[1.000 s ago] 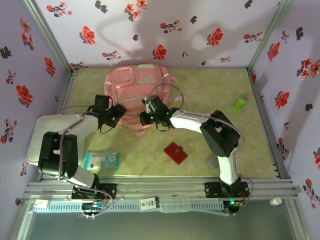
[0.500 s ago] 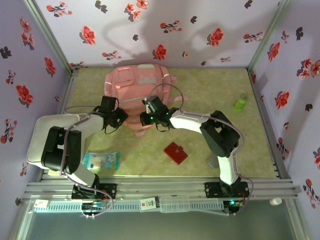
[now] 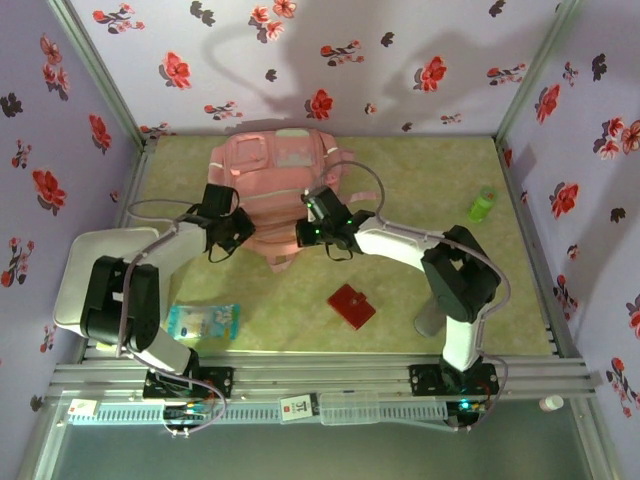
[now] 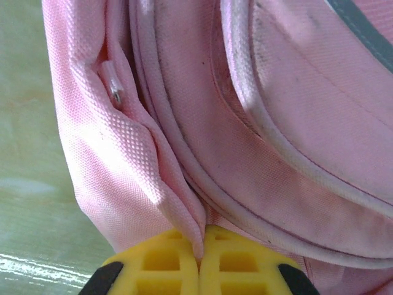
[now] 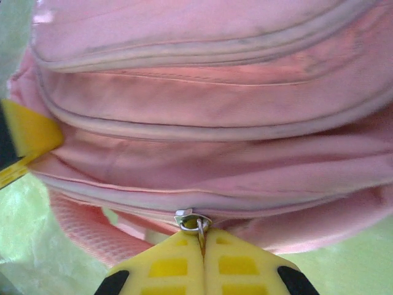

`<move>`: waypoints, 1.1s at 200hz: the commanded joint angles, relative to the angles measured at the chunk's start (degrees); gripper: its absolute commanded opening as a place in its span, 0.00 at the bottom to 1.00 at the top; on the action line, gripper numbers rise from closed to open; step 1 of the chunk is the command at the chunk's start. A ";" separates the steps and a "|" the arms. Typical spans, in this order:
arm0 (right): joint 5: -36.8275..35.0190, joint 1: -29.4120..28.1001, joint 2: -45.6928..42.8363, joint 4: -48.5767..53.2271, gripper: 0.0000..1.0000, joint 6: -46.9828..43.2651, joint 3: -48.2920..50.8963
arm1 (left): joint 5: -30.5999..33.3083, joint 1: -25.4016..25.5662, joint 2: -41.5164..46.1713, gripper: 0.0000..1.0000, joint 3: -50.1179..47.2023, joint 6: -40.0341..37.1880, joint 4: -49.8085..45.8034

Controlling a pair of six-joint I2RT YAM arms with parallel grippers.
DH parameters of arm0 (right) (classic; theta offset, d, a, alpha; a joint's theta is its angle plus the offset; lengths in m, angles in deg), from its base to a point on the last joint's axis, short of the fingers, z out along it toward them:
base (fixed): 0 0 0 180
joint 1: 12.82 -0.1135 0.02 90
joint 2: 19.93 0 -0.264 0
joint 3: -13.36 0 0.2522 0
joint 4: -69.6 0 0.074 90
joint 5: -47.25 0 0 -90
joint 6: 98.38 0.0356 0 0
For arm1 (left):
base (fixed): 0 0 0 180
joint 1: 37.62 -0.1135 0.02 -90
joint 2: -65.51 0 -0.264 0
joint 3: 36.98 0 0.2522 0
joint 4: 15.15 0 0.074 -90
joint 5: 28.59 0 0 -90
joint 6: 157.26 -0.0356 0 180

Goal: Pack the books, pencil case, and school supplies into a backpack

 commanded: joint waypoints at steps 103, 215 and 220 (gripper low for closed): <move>-1.60 6.70 1.10 6.65 0.06 -1.84 0.85 | 3.53 -0.78 3.21 0.00 3.66 -5.85 -3.87; -5.19 6.86 1.16 3.52 0.06 -6.22 1.74 | 3.53 -0.92 3.52 0.00 4.19 -7.26 -5.56; -6.29 7.00 0.88 3.65 0.06 -6.29 2.03 | 3.61 -0.99 3.52 0.00 4.21 -7.36 -5.67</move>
